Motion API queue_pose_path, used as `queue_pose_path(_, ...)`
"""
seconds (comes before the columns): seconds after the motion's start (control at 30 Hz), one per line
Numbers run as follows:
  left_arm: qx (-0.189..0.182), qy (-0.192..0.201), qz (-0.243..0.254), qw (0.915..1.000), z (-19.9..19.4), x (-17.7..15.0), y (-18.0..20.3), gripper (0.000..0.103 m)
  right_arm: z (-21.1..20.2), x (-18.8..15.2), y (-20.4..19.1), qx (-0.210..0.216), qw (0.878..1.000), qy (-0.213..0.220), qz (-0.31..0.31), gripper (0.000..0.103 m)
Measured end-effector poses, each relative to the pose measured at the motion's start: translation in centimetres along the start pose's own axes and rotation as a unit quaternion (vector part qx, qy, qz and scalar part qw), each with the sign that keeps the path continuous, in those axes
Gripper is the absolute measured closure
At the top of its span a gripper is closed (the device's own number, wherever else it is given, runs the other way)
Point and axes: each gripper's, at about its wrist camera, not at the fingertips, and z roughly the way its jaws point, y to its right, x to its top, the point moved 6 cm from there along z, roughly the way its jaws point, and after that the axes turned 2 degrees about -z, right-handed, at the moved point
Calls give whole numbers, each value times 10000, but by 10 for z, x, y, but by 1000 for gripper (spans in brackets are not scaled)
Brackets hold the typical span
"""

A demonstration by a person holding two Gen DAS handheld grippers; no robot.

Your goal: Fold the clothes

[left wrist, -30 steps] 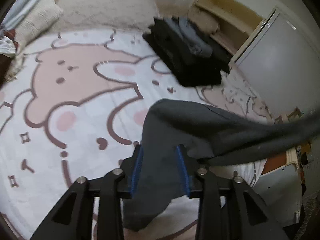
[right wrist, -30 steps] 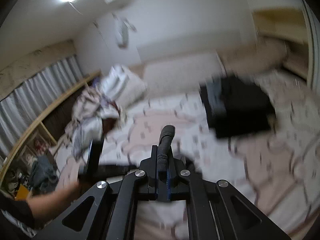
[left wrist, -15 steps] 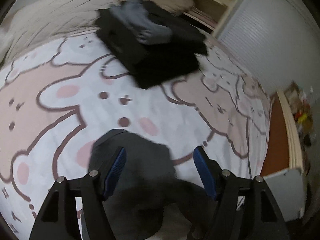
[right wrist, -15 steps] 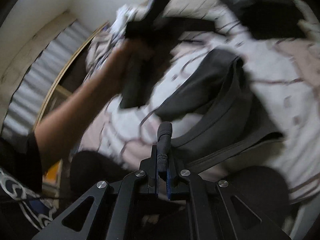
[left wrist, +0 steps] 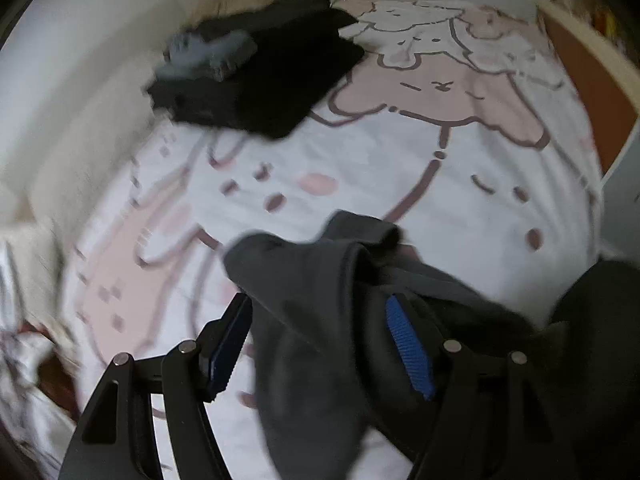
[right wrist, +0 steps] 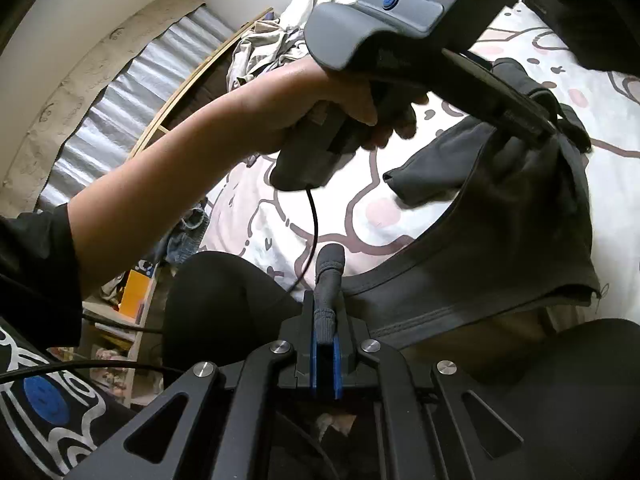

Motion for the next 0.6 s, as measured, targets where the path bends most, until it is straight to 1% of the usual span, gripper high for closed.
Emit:
queue_pose_path(0.07, 160, 61, 346, 9993, 3, 5, 6, 34, 1, -3, -2, 34, 10000, -33, -17, 96)
queue_pose_path(0.13, 321, 49, 811, 9962, 10, 10, 16, 34, 2, -4, -5, 61, 10000, -54, -39, 96)
queue_pose_path(0.17, 336, 34, 778, 9964, 13, 12, 14, 34, 2, -3, -5, 72, 9999, -53, -58, 96)
queue_pose_path(0.2, 313, 15, 588, 9978, 14, 13, 7, 34, 2, -2, -5, 80, 9999, -51, -79, 96)
queue_pose_path(0.23, 289, -5, 397, 9988, 16, 13, 0, 41, 1, -2, -6, 71, 9999, -43, -100, 96)
queue_pose_path(0.27, 266, -25, 205, 9994, 18, 14, -7, 54, 0, -2, -6, 51, 9999, -30, -106, 96)
queue_pose_path(0.3, 242, -44, 14, 9997, 19, 15, -14, 83, -1, -2, -5, 32, 9999, -16, -112, 96)
queue_pose_path(0.33, 219, -64, -177, 9996, 21, 16, -21, 94, -2, -2, -5, 12, 9999, -3, -118, 96)
queue_pose_path(0.43, 147, -122, -750, 9970, 25, 18, -42, 95, -6, 0, -3, -60, 9999, 68, -119, 96)
queue_pose_path(0.47, 112, -51, -1119, 9936, 19, 16, -55, 95, -9, 1, -2, -94, 9998, 130, -98, 96)
queue_pose_path(0.5, 71, 108, -1620, 9867, 6, 12, -76, 95, -13, 4, 1, -121, 9997, 195, -58, 96)
queue_pose_path(0.57, 39, 426, -2472, 9680, -22, 4, -114, 95, -23, 13, 5, -199, 9992, 360, 11, 96)
queue_pose_path(0.6, 37, 611, -2889, 9554, -38, -2, -135, 95, -29, 19, 8, -256, 9986, 468, 31, 96)
